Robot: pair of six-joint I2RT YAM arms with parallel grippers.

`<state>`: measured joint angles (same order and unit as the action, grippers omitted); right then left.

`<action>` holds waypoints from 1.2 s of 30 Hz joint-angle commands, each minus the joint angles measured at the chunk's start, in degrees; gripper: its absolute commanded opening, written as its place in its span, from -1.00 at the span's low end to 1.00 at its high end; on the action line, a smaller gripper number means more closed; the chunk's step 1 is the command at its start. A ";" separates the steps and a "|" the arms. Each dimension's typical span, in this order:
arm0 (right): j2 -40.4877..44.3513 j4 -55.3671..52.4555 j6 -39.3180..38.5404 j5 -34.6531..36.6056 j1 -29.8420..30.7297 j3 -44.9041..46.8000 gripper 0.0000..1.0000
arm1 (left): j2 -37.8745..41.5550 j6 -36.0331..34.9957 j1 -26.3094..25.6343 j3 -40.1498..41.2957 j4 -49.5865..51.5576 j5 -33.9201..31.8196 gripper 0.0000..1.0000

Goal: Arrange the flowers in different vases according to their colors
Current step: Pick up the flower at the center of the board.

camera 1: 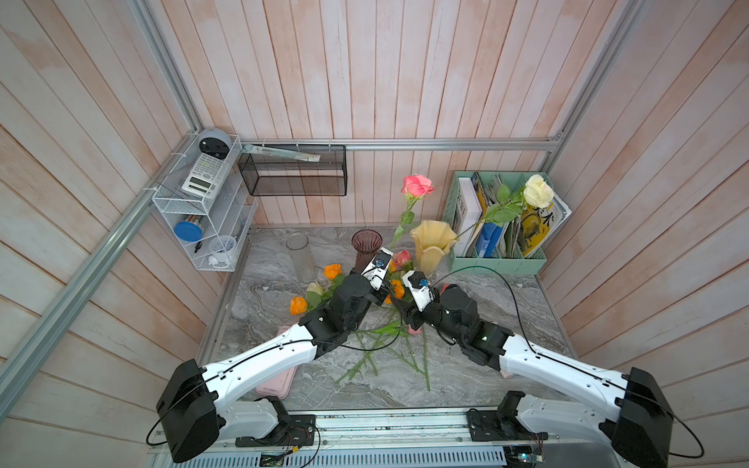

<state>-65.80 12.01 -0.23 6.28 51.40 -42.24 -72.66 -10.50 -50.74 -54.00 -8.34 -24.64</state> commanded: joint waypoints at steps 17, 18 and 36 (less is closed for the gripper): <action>5.47 -15.31 4.49 -14.17 -14.07 -24.54 0.14 | 0.27 -2.29 -0.43 2.23 3.41 -1.95 -0.79; 2.59 -17.72 5.54 -16.89 -15.15 -29.32 0.14 | 0.26 -2.58 -0.66 2.18 3.42 -1.90 -0.79; -28.86 -37.87 9.00 -45.75 -15.59 -65.67 0.15 | -3.52 -4.75 -2.43 -0.10 6.05 -0.14 -0.81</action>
<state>-94.37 -22.17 9.39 -33.61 35.48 -104.07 -75.57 -14.04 -52.86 -52.38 -2.48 -25.61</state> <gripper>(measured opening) 0.574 0.098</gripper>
